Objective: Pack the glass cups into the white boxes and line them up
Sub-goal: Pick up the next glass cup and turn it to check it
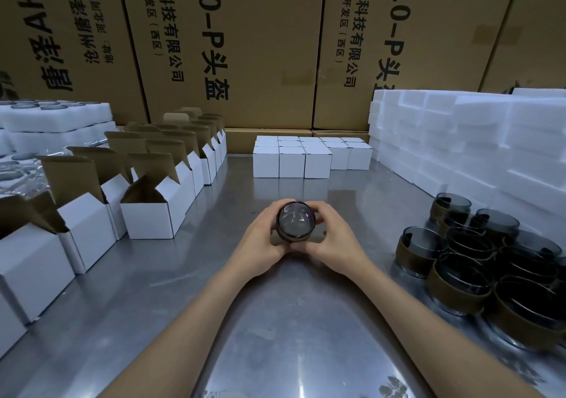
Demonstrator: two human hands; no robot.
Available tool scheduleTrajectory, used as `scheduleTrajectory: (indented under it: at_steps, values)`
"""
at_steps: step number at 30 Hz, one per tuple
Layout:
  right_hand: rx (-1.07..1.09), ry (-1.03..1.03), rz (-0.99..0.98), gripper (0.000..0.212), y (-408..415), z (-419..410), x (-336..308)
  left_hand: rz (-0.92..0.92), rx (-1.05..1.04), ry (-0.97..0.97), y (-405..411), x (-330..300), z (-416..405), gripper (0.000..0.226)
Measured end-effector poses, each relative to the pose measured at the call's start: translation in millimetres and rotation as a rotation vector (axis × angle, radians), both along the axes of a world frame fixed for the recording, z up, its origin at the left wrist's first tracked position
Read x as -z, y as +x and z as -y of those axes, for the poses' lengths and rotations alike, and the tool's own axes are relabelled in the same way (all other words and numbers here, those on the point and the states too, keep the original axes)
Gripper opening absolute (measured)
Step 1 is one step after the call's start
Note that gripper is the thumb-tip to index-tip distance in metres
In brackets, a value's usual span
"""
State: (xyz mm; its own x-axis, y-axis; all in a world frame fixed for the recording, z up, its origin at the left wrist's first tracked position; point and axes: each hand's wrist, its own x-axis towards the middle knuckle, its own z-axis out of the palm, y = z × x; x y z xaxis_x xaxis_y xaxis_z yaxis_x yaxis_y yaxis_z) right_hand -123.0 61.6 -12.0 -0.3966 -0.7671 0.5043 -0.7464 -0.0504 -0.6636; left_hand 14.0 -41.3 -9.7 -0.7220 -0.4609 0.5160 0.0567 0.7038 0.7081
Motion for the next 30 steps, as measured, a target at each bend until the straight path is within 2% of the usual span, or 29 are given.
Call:
scheduleTrajectory:
  at_steps: [4,7,9,12,16,20,23,25,26,30]
  values:
    - [-0.048,-0.058,0.287,0.049,-2,-1,-1,0.004,0.047,0.081,2,0,-2,0.087]
    - [-0.084,-0.083,0.415,0.042,-2,-3,-6,-0.038,0.015,0.186,1,-2,-1,0.068]
    - [-0.119,-0.084,0.465,0.045,0,-5,-9,-0.053,-0.029,0.269,1,-4,1,0.054]
    - [-0.167,-0.072,0.466,0.043,2,-7,-11,-0.045,-0.092,0.318,1,-4,2,0.042]
    - [-0.173,-0.005,0.496,0.051,1,-7,-10,0.022,-0.162,0.382,0,-4,0,0.060]
    - [-0.138,0.074,0.513,0.062,0,-7,-11,0.080,-0.218,0.385,-1,-5,1,0.067]
    - [-0.144,0.046,0.539,0.051,1,-8,-11,0.047,-0.167,0.387,0,-5,1,0.066]
    - [-0.160,0.023,0.536,0.033,0,-9,-12,-0.010,-0.106,0.385,2,-6,2,0.056]
    - [-0.174,0.022,0.530,0.031,-1,-10,-13,-0.038,-0.074,0.388,3,-6,3,0.051]
    - [-0.231,0.042,0.528,0.052,-3,-12,-14,-0.093,0.022,0.369,6,-7,3,0.055]
